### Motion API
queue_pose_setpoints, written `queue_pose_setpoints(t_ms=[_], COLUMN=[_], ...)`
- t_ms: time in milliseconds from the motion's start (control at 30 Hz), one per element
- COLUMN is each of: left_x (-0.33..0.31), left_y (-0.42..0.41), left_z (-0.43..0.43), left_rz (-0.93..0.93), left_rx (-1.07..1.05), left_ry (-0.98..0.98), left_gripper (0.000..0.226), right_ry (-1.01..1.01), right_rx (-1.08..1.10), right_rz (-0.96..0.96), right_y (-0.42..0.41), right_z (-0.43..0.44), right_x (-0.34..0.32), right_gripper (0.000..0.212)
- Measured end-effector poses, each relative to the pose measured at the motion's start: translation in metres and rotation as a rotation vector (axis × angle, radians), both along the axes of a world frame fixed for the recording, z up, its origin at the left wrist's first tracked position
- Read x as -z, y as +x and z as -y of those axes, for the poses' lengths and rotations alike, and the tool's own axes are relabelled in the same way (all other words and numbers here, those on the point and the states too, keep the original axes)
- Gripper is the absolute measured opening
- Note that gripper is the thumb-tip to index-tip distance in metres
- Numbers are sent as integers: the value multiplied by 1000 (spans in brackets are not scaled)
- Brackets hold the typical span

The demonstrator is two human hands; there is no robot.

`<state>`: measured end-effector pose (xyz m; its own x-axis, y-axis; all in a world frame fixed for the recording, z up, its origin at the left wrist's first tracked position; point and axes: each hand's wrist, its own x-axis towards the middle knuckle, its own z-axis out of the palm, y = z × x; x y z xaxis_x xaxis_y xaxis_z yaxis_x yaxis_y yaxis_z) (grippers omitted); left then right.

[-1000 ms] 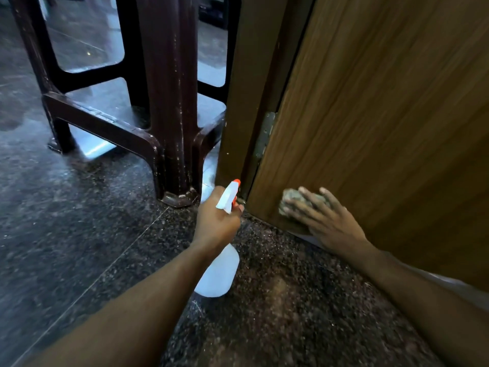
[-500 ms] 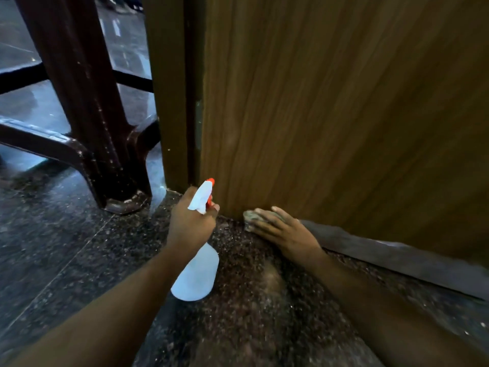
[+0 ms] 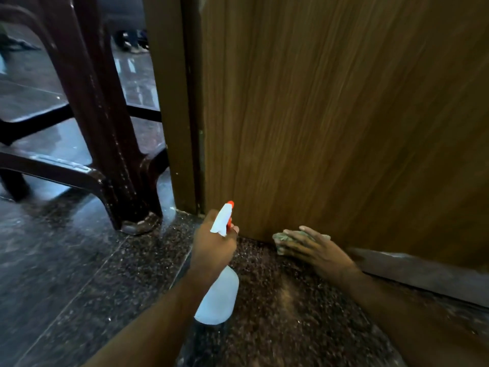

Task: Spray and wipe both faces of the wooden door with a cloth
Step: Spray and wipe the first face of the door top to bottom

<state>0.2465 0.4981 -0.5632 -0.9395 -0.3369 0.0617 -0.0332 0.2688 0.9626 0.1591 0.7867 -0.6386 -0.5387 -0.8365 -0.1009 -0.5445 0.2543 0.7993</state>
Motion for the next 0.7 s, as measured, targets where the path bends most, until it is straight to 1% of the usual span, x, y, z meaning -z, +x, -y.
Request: queue_pose_setpoints(t_ms=[67, 133, 233, 300, 367, 433, 500, 533, 600, 667, 700], left_x=[2, 3, 5, 2, 0, -1, -1, -1, -1, 0, 3], left_y=[0, 0, -3, -5, -4, -1, 5, 8, 13, 18, 20], left_z=[9, 20, 26, 18, 0, -24, -51, -64, -88, -111, -121], left_rz=[0, -11, -23, 7, 22, 18, 38, 46, 61, 81, 96], left_rx=[-14, -20, -13, 6, 41, 80, 137, 167, 219, 283, 324], left_ry=[-12, -56, -124, -108, -62, -14, 2, 6, 7, -24, -65], left_gripper=[41, 39, 36, 39, 39, 37, 36, 36, 38, 40, 42], right_ry=[11, 23, 11, 3, -34, -84, -51, -45, -84, -148, -191], right_rx=[9, 65, 81, 86, 131, 200, 256, 306, 419, 531, 580], right_rz=[19, -20, -43, -29, -11, 43, 42, 48, 27, 15, 16], right_y=[-11, -16, -11, -6, 2, 16, 36, 47, 66, 83, 90], right_z=[49, 89, 108, 94, 60, 4, -65, -99, -159, -199, -206], right_x=[8, 12, 9, 6, 1, -1, -2, -4, -4, -6, -7], right_gripper=[78, 72, 68, 72, 78, 83, 87, 87, 76, 70, 68])
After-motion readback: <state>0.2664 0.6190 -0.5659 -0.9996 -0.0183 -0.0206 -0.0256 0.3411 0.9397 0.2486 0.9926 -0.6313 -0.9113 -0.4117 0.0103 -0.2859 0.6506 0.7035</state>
